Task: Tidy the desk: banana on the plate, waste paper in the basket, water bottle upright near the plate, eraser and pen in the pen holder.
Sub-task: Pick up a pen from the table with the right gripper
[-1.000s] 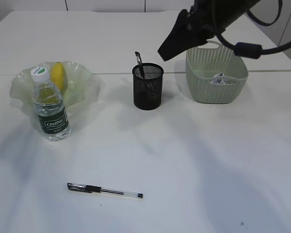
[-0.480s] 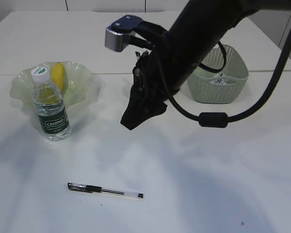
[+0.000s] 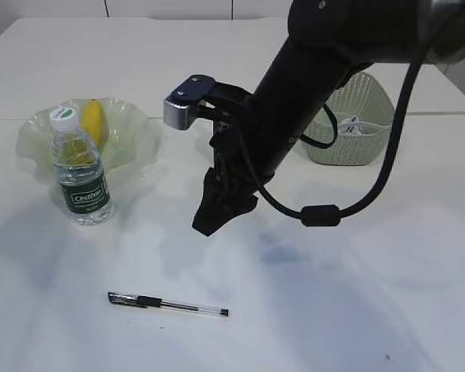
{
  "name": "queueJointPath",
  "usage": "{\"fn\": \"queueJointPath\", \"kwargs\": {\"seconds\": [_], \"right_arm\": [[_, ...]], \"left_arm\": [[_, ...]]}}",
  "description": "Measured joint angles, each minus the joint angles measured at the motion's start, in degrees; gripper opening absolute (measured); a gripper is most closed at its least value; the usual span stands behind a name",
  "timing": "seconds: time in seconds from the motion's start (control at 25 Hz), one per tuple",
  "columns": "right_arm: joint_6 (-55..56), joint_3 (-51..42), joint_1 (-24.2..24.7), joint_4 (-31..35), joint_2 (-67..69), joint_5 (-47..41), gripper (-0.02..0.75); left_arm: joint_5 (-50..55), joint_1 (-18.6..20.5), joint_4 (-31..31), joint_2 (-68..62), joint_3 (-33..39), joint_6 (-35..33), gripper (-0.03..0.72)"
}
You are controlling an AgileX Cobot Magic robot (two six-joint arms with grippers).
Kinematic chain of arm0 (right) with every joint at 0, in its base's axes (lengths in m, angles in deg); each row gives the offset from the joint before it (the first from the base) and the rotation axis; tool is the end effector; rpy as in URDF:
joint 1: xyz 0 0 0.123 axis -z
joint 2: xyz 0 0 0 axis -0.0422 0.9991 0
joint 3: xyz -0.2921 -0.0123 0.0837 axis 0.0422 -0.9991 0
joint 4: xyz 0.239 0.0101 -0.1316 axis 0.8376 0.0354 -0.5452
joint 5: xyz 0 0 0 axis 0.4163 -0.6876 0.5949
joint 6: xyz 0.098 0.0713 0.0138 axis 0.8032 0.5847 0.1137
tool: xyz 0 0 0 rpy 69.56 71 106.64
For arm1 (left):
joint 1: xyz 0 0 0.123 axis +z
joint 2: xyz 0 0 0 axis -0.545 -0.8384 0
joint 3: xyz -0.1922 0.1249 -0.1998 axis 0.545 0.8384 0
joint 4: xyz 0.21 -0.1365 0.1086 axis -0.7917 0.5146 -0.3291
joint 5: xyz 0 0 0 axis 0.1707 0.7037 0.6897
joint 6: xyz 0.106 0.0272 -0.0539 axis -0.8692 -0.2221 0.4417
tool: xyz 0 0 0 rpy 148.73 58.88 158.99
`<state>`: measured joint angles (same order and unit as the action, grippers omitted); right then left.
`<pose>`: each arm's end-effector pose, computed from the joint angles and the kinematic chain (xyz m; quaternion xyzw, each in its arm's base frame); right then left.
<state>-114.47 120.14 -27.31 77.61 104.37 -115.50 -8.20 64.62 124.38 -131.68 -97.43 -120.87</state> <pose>0.3543 0.2704 0.2194 -0.6026 0.7515 0.2335 0.1328 0.3337 0.0887 0.3370 0.1370 0.8002 -0.1781 0.5560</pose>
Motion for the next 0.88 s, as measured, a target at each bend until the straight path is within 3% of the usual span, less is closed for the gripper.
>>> {"fn": "queueJointPath", "kwargs": {"seconds": [0.44, 0.88], "right_arm": [[-1.12, 0.0, -6.56, 0.62, 5.27, 8.24, 0.318], [-1.77, 0.0, -9.57, 0.71, 11.12, 13.98, 0.318]], "left_arm": [[0.77, 0.0, -0.05, 0.0, 0.0, 0.63, 0.214], [1.24, 0.0, -0.28, 0.0, 0.0, 0.67, 0.214]]}}
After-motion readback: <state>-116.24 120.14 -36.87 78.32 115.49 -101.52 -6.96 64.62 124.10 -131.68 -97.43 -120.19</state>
